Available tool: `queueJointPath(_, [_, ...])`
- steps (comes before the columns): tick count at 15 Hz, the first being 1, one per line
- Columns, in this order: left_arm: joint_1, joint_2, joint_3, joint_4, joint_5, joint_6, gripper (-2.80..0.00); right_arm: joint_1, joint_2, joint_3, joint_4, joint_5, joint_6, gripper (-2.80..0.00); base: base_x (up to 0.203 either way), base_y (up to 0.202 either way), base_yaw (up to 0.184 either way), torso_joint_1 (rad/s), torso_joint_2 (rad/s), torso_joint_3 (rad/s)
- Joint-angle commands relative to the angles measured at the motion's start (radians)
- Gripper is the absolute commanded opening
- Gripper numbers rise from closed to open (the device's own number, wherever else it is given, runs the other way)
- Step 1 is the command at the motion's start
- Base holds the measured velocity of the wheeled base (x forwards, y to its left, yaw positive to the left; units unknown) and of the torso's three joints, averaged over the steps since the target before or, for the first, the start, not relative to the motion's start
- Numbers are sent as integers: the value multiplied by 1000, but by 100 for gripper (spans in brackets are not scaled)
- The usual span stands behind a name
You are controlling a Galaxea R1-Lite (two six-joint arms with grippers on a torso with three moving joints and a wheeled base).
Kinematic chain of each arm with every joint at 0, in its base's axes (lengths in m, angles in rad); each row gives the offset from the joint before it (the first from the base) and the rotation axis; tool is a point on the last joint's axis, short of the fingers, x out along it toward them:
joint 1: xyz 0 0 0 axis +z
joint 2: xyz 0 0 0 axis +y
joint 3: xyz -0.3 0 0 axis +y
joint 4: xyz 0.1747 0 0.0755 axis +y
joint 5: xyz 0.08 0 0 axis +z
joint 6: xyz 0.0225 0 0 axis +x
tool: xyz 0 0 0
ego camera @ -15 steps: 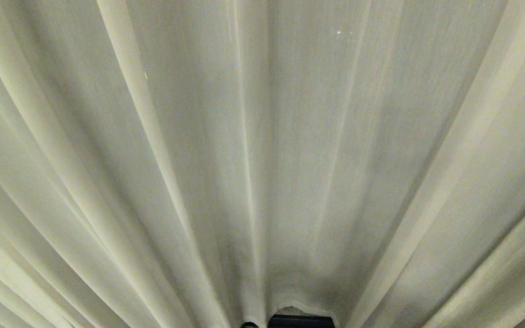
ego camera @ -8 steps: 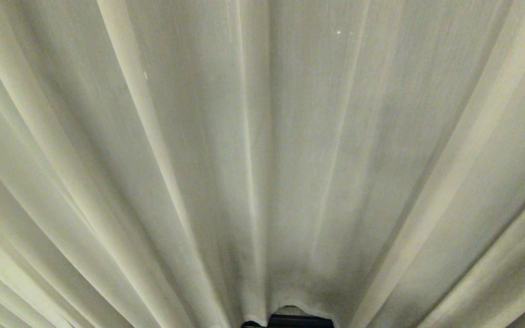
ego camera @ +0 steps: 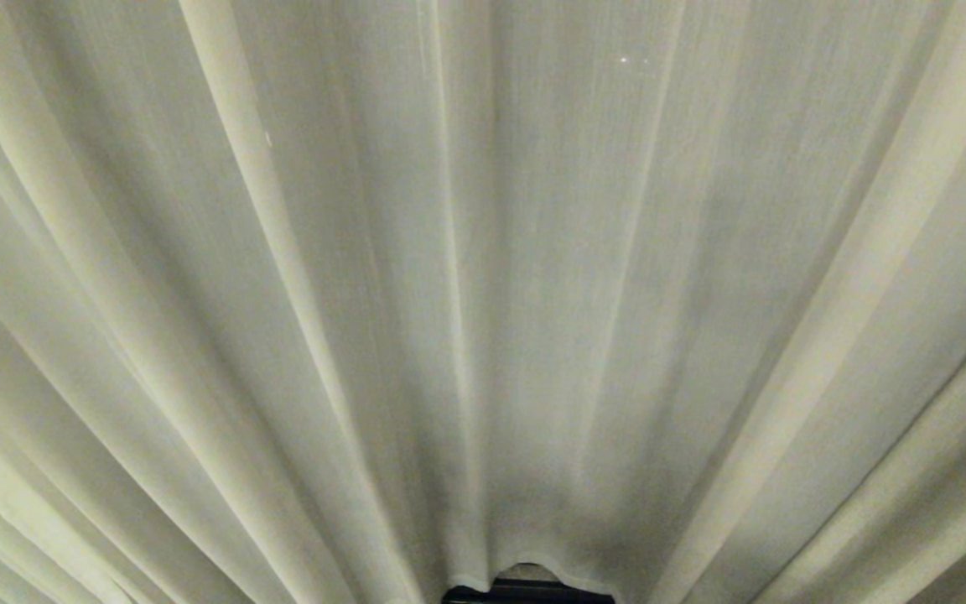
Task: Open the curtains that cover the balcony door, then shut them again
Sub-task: Close the outer curtains on both sides
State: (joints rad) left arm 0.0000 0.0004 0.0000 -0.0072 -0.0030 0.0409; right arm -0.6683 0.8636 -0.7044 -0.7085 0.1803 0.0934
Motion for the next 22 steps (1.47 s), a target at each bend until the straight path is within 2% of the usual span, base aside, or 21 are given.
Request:
queueJointPath(1, [0, 0, 0, 0, 0, 1, -280, -1, 29, -36, -6, 2, 12, 0, 0, 0, 0, 0, 0, 0])
queueJointPath(5, [0, 0, 0, 0, 0, 1, -280, 0, 136, -106, -37, 2, 47, 0, 0, 0, 0, 0, 0, 0])
queueJointPath(11, [0, 0, 0, 0, 0, 1, -280, 5, 316, -177, -94, 7, 46, 0, 0, 0, 0, 0, 0, 0])
queueJointPath(13, [0, 0, 0, 0, 0, 1, -280, 32, 385, -218, -95, 14, 46, 0, 0, 0, 0, 0, 0, 0])
queueJointPath(17, [0, 0, 0, 0, 0, 1, -280, 141, 532, -363, -92, 19, 49, 0, 0, 0, 0, 0, 0, 0])
queueJointPath(20, [0, 0, 0, 0, 0, 1, -280, 161, 616, -460, -82, 18, 45, 0, 0, 0, 0, 0, 0, 0])
queueJointPath(22, [0, 0, 0, 0, 0, 1, -280, 162, 648, -475, -86, 16, 43, 0, 0, 0, 0, 0, 0, 0])
